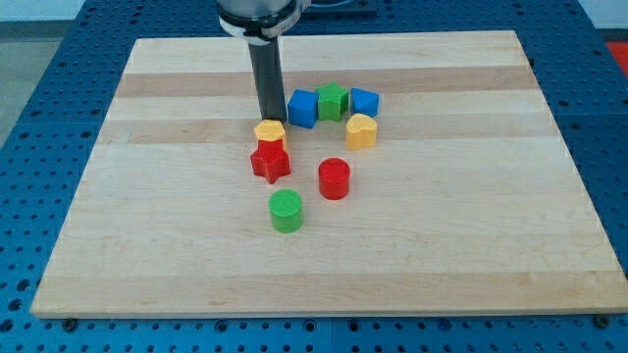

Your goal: Move the red star to the left side of the red circle

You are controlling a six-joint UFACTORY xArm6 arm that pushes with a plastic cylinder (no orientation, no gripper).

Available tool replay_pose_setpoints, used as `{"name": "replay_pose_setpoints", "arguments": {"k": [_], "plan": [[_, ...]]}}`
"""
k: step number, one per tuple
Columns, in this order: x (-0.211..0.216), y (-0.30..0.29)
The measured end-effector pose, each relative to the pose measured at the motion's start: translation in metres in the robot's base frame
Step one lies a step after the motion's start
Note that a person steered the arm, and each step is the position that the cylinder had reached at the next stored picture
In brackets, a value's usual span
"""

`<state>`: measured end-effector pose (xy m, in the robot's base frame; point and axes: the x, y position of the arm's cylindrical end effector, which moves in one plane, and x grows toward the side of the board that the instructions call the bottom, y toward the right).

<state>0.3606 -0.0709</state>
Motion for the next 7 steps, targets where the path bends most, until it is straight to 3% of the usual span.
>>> {"name": "replay_pose_setpoints", "arguments": {"k": [1,2,4,7], "plan": [[-0.044,-0.007],[-0.053,-0.05],[0.063,-0.047],[0.103,-0.005]]}}
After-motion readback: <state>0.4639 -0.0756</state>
